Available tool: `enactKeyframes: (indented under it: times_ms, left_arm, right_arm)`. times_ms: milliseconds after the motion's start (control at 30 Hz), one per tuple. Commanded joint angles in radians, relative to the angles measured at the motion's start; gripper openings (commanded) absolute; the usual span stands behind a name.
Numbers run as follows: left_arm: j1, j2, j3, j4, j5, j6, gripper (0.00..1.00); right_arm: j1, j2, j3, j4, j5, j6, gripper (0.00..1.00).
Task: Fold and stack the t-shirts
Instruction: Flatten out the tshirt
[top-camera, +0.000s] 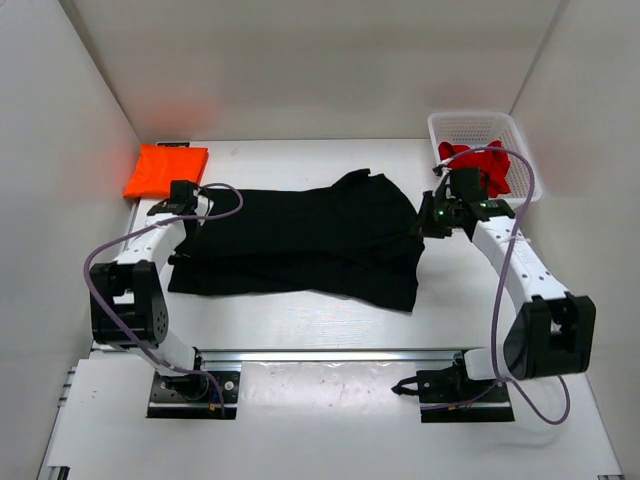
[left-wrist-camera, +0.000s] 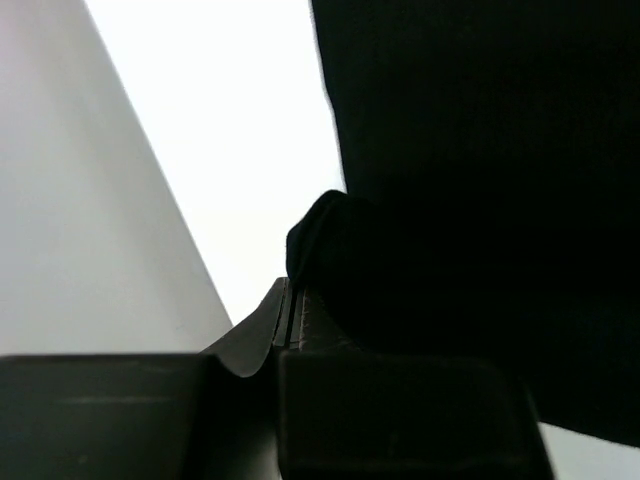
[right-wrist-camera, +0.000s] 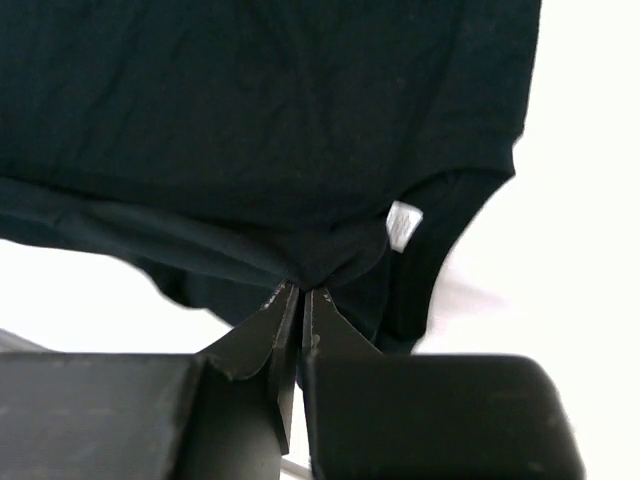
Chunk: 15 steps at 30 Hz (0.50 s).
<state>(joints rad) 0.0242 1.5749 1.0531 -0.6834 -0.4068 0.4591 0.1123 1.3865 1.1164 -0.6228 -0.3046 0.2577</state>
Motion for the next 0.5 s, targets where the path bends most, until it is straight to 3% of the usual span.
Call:
enactKeyframes:
  times_ms: [0, 100, 167, 233, 267, 300, 333, 367, 400, 433, 467]
  left_arm:
    - [0.006, -0.153, -0.013, -0.027, -0.013, 0.012, 0.00]
    - [-0.012, -0.165, -0.018, -0.073, 0.032, 0.024, 0.00]
    - [-0.059, -0.112, -0.012, -0.061, 0.068, 0.021, 0.00]
    - [-0.089, 0.082, 0.167, -0.108, 0.091, 0.016, 0.00]
    - [-0.104, 0.143, 0.261, -0.190, 0.105, 0.000, 0.00]
    - [-0.104, 0.292, 0.509, -0.240, 0.111, -0.016, 0.00]
    - [-0.090, 0.436, 0.849, -0.354, 0.123, -0.057, 0.00]
    - [-0.067, 0.514, 1.062, -0.487, 0.131, -0.095, 0.00]
    - [-0.061, 0.677, 1.553, -0.537, 0.106, -0.111, 0.00]
    - [-0.066, 0.678, 1.699, -0.460, 0.044, -0.093, 0.00]
    - [-0.075, 0.454, 1.318, -0.137, -0.060, -0.065, 0.00]
  right_arm:
    - [-0.054, -0.157, -0.003, -0.072, 0.048, -0.009, 0.00]
    - [-0.150, -0.227, -0.064, -0.072, 0.077, 0.017, 0.01]
    - [-0.142, -0.163, -0.026, -0.014, 0.084, 0.009, 0.00]
    - [-0.119, -0.008, 0.129, 0.034, 0.043, 0.005, 0.00]
    - [-0.100, 0.143, 0.327, 0.025, 0.007, -0.001, 0.00]
    - [-0.100, 0.319, 0.602, -0.030, -0.011, 0.008, 0.00]
    - [-0.111, 0.407, 0.755, -0.057, -0.065, 0.062, 0.00]
    - [-0.143, 0.534, 1.045, -0.081, -0.095, 0.108, 0.00]
    - [-0.158, 0.627, 1.318, -0.107, -0.084, 0.120, 0.00]
    - [-0.169, 0.653, 1.494, -0.095, -0.026, 0.097, 0.00]
    - [-0.186, 0.639, 1.504, -0.086, 0.017, 0.069, 0.00]
